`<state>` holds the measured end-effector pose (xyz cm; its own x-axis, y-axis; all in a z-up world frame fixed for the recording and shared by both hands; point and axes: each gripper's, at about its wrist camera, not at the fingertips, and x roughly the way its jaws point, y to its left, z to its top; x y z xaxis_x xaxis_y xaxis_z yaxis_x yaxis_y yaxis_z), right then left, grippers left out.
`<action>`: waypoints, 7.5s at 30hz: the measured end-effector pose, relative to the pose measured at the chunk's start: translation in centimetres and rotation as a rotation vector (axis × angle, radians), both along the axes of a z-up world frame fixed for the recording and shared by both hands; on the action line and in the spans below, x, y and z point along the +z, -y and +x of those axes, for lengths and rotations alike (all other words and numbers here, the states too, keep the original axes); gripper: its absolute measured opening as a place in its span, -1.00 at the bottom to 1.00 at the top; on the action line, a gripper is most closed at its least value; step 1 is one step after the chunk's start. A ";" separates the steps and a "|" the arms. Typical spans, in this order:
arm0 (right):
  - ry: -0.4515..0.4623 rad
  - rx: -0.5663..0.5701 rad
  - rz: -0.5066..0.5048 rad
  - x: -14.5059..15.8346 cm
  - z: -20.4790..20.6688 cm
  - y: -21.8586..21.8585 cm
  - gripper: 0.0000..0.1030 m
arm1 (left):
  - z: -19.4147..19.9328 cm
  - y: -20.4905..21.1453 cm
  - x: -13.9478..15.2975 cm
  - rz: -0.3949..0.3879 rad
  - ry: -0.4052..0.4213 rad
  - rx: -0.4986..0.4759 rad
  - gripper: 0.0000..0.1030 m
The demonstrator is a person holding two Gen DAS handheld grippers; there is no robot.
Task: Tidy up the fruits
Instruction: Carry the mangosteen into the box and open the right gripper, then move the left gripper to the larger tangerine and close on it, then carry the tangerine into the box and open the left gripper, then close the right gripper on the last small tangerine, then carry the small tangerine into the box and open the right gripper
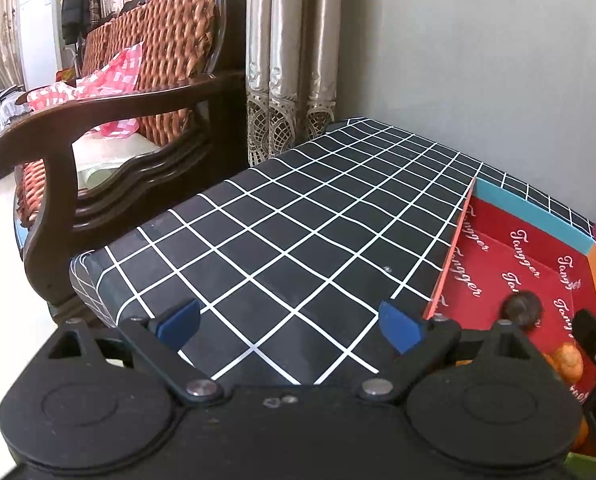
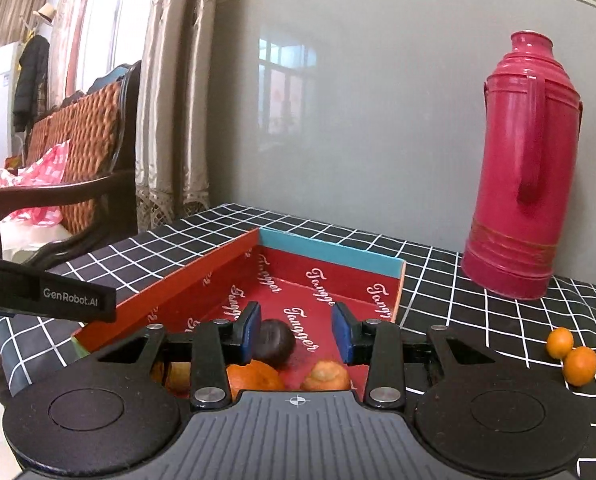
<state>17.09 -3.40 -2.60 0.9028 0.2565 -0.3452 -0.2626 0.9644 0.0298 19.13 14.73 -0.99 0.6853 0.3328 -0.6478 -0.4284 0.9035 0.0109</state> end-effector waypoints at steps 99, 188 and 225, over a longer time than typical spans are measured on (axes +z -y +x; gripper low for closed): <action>-0.094 -0.900 -0.151 -3.8 -9.5 26.3 1.00 | 6.0 38.7 -4.3 0.034 0.072 -0.630 0.39; -0.294 -0.614 0.038 -4.5 11.1 20.9 0.10 | 4.0 7.0 3.4 0.079 0.101 -0.215 0.57; -0.109 0.096 -0.049 -0.7 2.8 -1.3 0.49 | 1.3 -2.2 3.6 0.059 -0.018 0.005 0.68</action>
